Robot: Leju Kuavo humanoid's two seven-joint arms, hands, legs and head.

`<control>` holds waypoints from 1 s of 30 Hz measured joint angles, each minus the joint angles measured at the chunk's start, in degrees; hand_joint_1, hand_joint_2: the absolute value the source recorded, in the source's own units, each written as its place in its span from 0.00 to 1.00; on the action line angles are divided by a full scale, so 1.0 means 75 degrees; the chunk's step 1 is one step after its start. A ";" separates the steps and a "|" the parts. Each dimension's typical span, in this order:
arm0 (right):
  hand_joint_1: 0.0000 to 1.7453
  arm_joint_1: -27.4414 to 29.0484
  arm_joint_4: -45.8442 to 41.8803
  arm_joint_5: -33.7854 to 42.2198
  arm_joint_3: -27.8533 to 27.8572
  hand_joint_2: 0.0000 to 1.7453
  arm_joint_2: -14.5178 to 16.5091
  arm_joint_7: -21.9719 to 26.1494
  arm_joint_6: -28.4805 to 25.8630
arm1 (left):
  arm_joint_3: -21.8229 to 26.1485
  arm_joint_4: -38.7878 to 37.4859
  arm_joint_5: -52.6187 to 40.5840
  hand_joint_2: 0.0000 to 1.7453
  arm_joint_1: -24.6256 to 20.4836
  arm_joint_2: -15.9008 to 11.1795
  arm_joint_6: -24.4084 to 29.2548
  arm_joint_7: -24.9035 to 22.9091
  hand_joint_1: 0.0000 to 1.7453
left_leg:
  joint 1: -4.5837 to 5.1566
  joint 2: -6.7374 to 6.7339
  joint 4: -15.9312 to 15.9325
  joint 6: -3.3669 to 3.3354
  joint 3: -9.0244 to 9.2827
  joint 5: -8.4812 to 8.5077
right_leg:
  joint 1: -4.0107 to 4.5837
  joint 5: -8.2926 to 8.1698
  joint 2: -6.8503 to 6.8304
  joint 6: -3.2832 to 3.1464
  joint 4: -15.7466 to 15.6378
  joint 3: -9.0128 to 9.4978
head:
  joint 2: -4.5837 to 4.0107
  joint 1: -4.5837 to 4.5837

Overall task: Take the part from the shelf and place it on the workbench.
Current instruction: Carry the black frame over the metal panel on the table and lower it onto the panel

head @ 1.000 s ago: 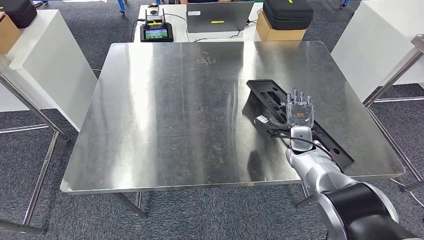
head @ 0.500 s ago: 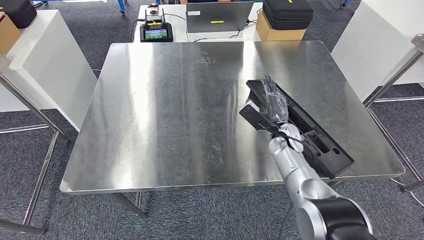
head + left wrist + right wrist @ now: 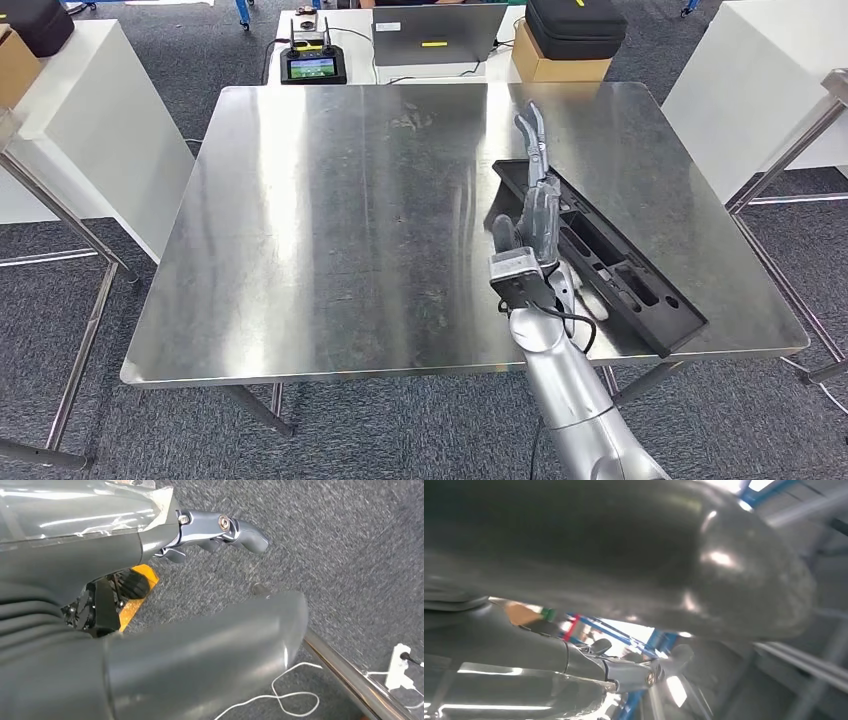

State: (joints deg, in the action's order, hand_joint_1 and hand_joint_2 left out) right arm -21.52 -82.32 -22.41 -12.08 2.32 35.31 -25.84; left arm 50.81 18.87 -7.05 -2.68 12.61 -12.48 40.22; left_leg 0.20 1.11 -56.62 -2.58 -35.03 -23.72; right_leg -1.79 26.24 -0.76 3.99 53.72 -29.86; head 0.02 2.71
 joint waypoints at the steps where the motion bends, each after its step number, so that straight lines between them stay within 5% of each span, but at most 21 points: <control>1: 0.00 0.0118 -0.0277 0.0073 -0.0041 0.00 0.0009 0.0076 -0.0152 | 0.0030 -0.0031 0.0065 0.00 -0.0004 -0.0002 0.0031 0.0000 0.00 | 0.0012 0.0002 -0.0010 -0.0019 0.0002 -0.0020 | -0.0015 0.0006 -0.0002 0.0015 -0.0006 0.0006 | 0.0000 -0.0001; 7: 0.00 0.0611 -0.1308 0.0740 -0.0103 0.00 0.0034 0.0465 -0.0984 | 0.0393 -0.0331 0.0538 0.00 -0.0038 -0.0047 -0.0183 -0.0001 0.00 | 0.0034 -0.0029 0.0031 -0.0195 0.0049 0.0035 | -0.0065 0.0112 0.0015 0.0091 0.0146 0.0013 | 0.0000 0.0002; 10: 0.00 0.0650 -0.1425 0.0864 -0.0103 0.00 0.0023 0.0483 -0.1037 | 0.0536 -0.0416 0.0632 0.00 -0.0062 -0.0058 -0.0294 -0.0006 0.00 | 0.0026 -0.0074 0.0104 -0.0293 0.0043 0.0104 | -0.0054 0.0834 0.0044 -0.0083 0.1438 -0.0553 | 0.0000 0.0041; 12: 0.00 0.0699 -0.1431 0.0835 -0.0116 0.00 0.0002 0.0493 -0.1087 | 0.0601 -0.0461 0.0644 0.00 -0.0067 -0.0060 -0.0331 -0.0008 0.00 | 0.0060 -0.0076 0.0097 -0.0316 -0.0013 0.0138 | -0.0022 0.1180 0.0061 -0.0109 0.2348 -0.0929 | 0.0000 0.0049; 14: 0.00 0.0742 -0.1430 0.0811 -0.0151 0.00 -0.0028 0.0501 -0.1118 | 0.0647 -0.0495 0.0640 0.00 -0.0068 -0.0058 -0.0336 -0.0009 0.00 | 0.0087 -0.0068 0.0078 -0.0302 -0.0076 0.0181 | 0.0013 0.1048 0.0070 -0.0033 0.2153 -0.0751 | 0.0000 0.0050; 16: 0.00 0.0754 -0.1430 0.0834 -0.0190 0.00 -0.0043 0.0502 -0.1117 | 0.0694 -0.0515 0.0638 0.00 -0.0073 -0.0058 -0.0350 -0.0009 0.00 | 0.0096 -0.0060 0.0031 -0.0246 -0.0139 0.0224 | 0.0034 0.0698 0.0075 0.0007 0.1046 -0.0087 | 0.0000 0.0046; 18: 0.00 0.0756 -0.1419 0.0858 -0.0215 0.00 -0.0048 0.0502 -0.1116 | 0.0728 -0.0520 0.0638 0.00 -0.0086 -0.0060 -0.0377 -0.0009 0.00 | 0.0107 -0.0047 -0.0026 -0.0164 -0.0188 0.0272 | 0.0095 0.0464 0.0105 -0.0056 0.0353 0.0295 | 0.0000 0.0044; 20: 0.00 0.0753 -0.1392 0.0899 -0.0226 0.00 -0.0049 0.0501 -0.1116 | 0.0747 -0.0533 0.0637 0.00 -0.0099 -0.0057 -0.0404 -0.0010 0.00 | 0.0112 -0.0033 -0.0056 -0.0074 -0.0224 0.0325 | 0.0151 0.0394 0.0127 -0.0170 0.0319 0.0232 | 0.0000 0.0043; 22: 0.00 0.0739 -0.1361 0.0929 -0.0232 0.00 -0.0041 0.0501 -0.1116 | 0.0766 -0.0551 0.0627 0.00 -0.0101 -0.0064 -0.0444 -0.0015 0.00 | 0.0080 -0.0035 -0.0163 0.0018 -0.0308 0.0215 | 0.0086 0.0326 0.0099 -0.0330 0.0299 0.0156 | 0.0000 0.0037; 25: 0.00 0.0749 -0.1342 0.0895 -0.0237 0.00 -0.0020 0.0522 -0.1128 | 0.0781 -0.0568 0.0585 0.00 -0.0098 -0.0072 -0.0536 -0.0037 0.00 | -0.0013 -0.0073 -0.1131 0.0192 -0.0655 -0.0722 | 0.0043 0.0134 0.0059 -0.0547 0.0295 0.0009 | 0.0000 0.0020; 27: 0.00 0.0797 -0.1341 0.0844 -0.0237 0.00 -0.0015 0.0557 -0.1166 | 0.0783 -0.0574 0.0545 0.00 -0.0100 -0.0073 -0.0582 -0.0056 0.00 | -0.0082 -0.0088 -0.1998 0.0290 -0.0843 -0.1201 | 0.0060 0.0022 0.0044 -0.0551 0.0317 -0.0145 | 0.0000 0.0017; 28: 0.00 0.0830 -0.1340 0.0826 -0.0236 0.00 -0.0014 0.0571 -0.1189 | 0.0783 -0.0575 0.0525 0.00 -0.0101 -0.0076 -0.0603 -0.0061 0.00 | -0.0113 -0.0096 -0.2152 0.0321 -0.0785 -0.1225 | 0.0063 -0.0023 0.0038 -0.0537 0.0331 -0.0220 | 0.0000 0.0017; 30: 0.00 0.0896 -0.1344 0.0813 -0.0233 0.00 -0.0015 0.0581 -0.1216 | 0.0783 -0.0576 0.0496 0.00 -0.0104 -0.0088 -0.0630 -0.0064 0.00 | -0.0163 -0.0116 -0.1600 0.0342 -0.0235 -0.0953 | 0.0059 -0.0091 0.0034 -0.0488 0.0366 -0.0335 | 0.0000 0.0017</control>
State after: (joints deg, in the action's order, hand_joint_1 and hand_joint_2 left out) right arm -14.80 -92.39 -16.31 -13.83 2.20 39.67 -34.95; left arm 56.68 14.56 -3.33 -3.46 11.95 -17.21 39.74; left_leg -1.02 0.24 -68.62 -0.01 -36.79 -30.86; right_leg -1.35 25.56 -0.50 0.33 56.47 -32.37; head 0.02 2.84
